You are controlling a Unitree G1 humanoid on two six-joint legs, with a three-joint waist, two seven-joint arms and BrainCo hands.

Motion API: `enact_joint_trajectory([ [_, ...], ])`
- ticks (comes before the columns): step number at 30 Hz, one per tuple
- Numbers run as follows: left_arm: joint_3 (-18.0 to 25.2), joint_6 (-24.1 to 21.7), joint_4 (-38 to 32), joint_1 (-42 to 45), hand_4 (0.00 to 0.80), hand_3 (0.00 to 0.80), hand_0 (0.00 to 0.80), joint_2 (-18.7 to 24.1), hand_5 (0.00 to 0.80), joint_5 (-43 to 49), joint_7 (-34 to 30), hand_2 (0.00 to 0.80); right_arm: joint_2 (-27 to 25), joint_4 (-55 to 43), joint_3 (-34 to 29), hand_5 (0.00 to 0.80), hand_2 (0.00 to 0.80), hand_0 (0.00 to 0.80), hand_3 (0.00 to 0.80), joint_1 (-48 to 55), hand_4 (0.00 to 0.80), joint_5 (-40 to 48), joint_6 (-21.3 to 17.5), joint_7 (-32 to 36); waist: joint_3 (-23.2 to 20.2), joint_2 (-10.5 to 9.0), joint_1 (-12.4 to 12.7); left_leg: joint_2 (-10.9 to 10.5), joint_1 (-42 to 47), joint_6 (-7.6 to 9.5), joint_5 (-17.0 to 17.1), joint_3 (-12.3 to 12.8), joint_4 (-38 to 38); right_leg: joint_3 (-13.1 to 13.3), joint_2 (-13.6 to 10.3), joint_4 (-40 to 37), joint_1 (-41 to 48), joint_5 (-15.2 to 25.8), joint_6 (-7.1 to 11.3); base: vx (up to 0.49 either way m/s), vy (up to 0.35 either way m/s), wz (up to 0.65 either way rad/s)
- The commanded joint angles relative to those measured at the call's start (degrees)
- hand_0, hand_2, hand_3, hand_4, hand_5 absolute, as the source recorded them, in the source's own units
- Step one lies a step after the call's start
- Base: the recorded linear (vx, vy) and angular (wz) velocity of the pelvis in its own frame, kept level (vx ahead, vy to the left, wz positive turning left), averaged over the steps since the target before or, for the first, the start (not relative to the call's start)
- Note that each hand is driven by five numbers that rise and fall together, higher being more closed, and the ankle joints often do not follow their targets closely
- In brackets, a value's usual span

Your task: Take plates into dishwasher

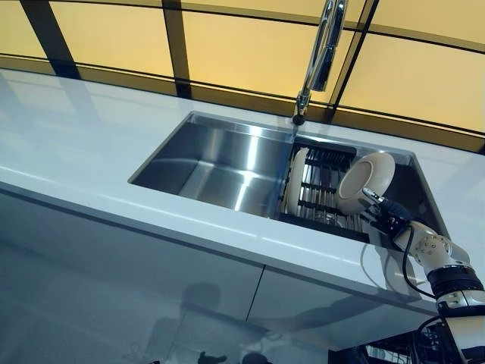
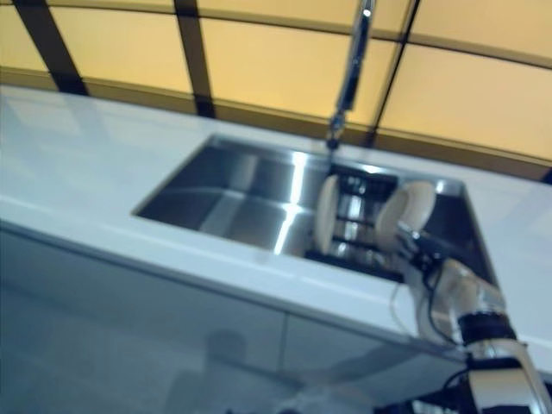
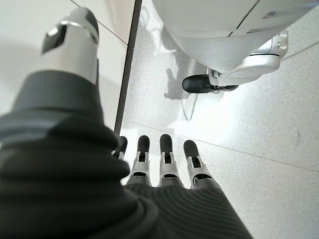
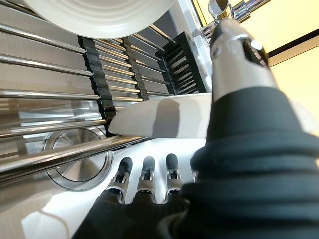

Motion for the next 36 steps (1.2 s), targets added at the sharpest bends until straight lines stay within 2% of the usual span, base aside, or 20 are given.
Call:
enact_joint_trajectory([
  [1,-3.54,-1.09,-0.16,-2.26,0.000,0.000,0.000,1.19,0.000,-1.87,0.16,0.000,-1.97,1.07,1.80,0.000,0.000,0.000,0.000,-8.87,0.000,1.21,-3.10,-0.87,-0.83,-0.68,1.12,-0.49,-6.65,1.62,-0.43,-0.57,5.99,-0.89,-3.56,7.21,-0.43,-3.94,2.63,-0.034,-0.010,0.02],
  [21,-4.86,-0.64,-1.32,-3.32,0.000,0.000,0.000,1.01,0.000,-3.46,0.80,0.000,-4.90,4.96,2.40,0.000,0.000,0.000,0.000,-14.28,0.000,1.66,-5.59,-3.41,0.10,-0.34,1.63,-0.44,-7.72,1.18,0.17,-1.27,5.92,-1.38,-3.40,7.49,-1.30,-4.11,2.00,0.000,0.000,0.00],
  [22,-4.85,-0.61,-1.33,-3.34,0.000,0.000,0.000,0.99,0.000,-3.43,0.80,0.000,-5.07,5.07,2.47,0.047,0.047,0.047,0.047,-14.48,0.047,1.71,-5.61,-3.43,0.10,-0.34,1.63,-0.46,-7.74,1.19,0.20,-1.30,5.84,-1.36,-3.38,7.47,-1.34,-4.10,1.98,0.000,0.000,0.00],
  [23,-4.89,-0.75,-1.29,-3.37,0.000,0.000,0.000,0.97,0.000,-3.53,0.80,0.000,-5.24,5.23,2.52,0.483,0.483,0.483,0.483,-14.79,0.483,1.62,-5.69,-3.55,0.18,-0.32,1.65,-0.47,-7.80,1.17,0.23,-1.30,5.78,-1.35,-3.38,7.45,-1.38,-4.12,1.95,0.000,0.000,0.00],
  [25,-4.93,-0.91,-1.32,-3.36,0.000,0.000,0.000,0.99,0.000,-3.63,0.76,0.000,-5.56,5.31,2.61,0.549,0.549,0.549,0.549,-15.13,0.549,1.49,-5.50,-3.68,0.24,-0.28,1.67,-0.44,-7.84,1.16,0.25,-1.33,5.73,-1.41,-3.41,7.48,-1.48,-4.13,1.93,-0.010,0.003,0.02],
  [26,-4.88,-1.13,-1.19,-3.36,0.000,0.000,0.000,0.92,0.000,-3.72,0.78,0.000,-5.71,5.55,2.64,0.800,0.800,0.800,0.800,-15.23,0.800,1.30,-5.50,-3.49,0.24,-0.24,1.65,-0.43,-7.84,1.15,0.30,-1.35,5.62,-1.41,-3.37,7.47,-1.54,-4.14,1.86,-0.020,0.010,0.06],
  [36,-5.02,-1.45,-0.95,-3.53,0.000,0.000,0.000,0.69,0.000,-4.00,0.86,0.000,-6.47,6.69,3.10,0.800,0.800,0.800,0.800,-15.68,0.800,1.17,-5.47,-2.64,0.15,-0.23,1.52,-0.54,-7.65,1.16,0.42,-1.26,5.32,-1.39,-3.36,7.50,-1.55,-4.20,1.72,-0.002,0.002,0.01],
])
